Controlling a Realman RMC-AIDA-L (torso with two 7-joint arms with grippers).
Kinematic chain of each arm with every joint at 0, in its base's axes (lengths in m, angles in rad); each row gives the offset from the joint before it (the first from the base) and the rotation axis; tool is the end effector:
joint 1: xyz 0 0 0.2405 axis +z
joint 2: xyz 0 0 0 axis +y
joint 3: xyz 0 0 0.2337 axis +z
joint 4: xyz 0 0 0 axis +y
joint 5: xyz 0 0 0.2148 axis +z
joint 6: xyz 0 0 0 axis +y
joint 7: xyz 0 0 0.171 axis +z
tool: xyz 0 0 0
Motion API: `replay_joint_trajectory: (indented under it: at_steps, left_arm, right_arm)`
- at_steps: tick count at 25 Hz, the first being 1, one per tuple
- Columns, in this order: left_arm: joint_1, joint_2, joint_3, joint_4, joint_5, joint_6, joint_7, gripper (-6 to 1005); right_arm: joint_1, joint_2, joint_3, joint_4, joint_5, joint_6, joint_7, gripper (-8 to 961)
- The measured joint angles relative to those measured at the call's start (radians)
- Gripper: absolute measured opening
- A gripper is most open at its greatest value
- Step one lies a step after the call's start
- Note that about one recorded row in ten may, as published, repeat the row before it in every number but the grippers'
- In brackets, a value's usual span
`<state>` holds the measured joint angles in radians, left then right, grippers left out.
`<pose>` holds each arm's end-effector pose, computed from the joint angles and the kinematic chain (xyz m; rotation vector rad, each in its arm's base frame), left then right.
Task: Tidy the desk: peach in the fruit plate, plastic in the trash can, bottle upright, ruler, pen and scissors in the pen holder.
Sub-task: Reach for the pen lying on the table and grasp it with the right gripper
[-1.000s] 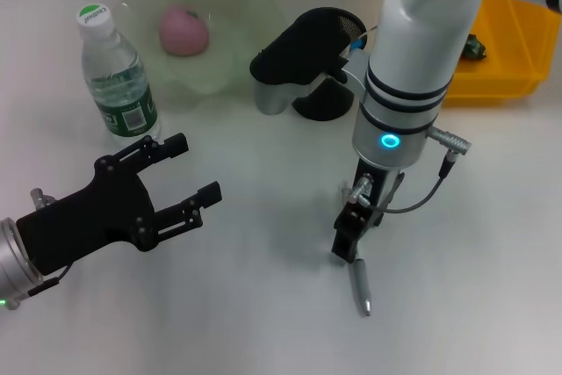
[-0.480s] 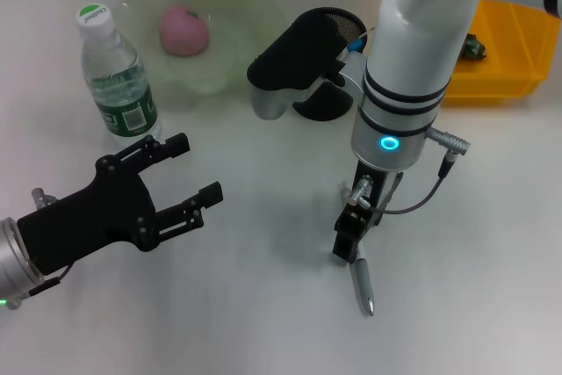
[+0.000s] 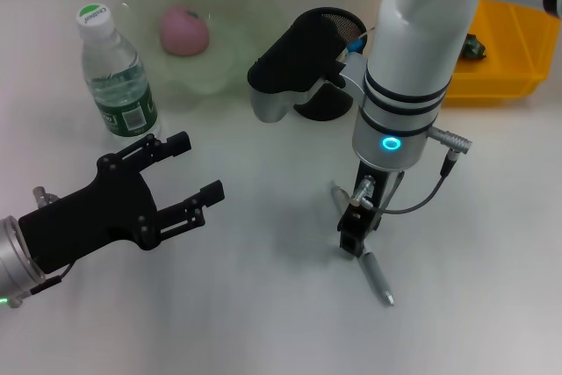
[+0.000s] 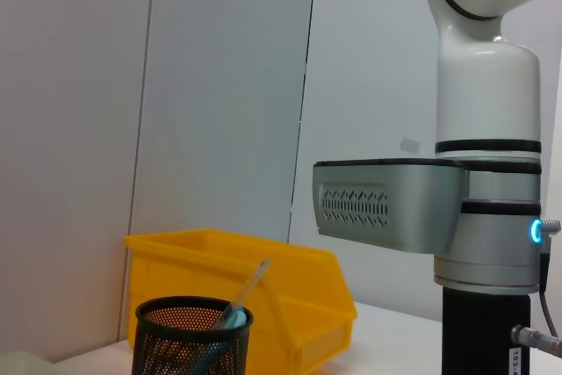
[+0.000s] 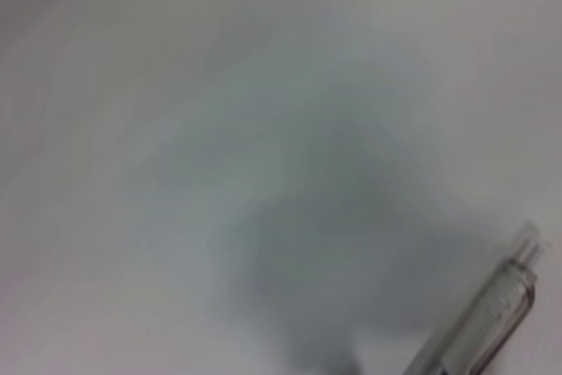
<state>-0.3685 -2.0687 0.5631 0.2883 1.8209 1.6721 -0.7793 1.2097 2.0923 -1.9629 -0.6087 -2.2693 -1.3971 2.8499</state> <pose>-0.2701 0.2627 -0.0328 -2.4736 -0.3971 -1.0175 0.1297 0.3370 -0.1269 -2.6403 0.8647 -1.1074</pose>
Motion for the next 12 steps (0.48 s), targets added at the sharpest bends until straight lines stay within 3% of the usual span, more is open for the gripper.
replay_joint_trajectory:
  at_steps: [5,9,12]
  left_arm:
    - [-0.001,-0.001,0.0,0.0,0.0,0.0,0.0,797]
    - [-0.003,-0.001,0.0,0.002,0.0,0.0,-0.002,797]
    - [-0.007,-0.001,0.0,0.001,0.0,0.0,-0.004,797]
  right_arm:
    - [0.001,0.0,-0.001,0.005,-0.001,0.002,-0.002,371]
    - [0.001,0.0,-0.001,0.007,-0.002,0.003,-0.011,253]
    - [0.001,0.0,-0.002,0.007,-0.002,0.005,-0.014,252]
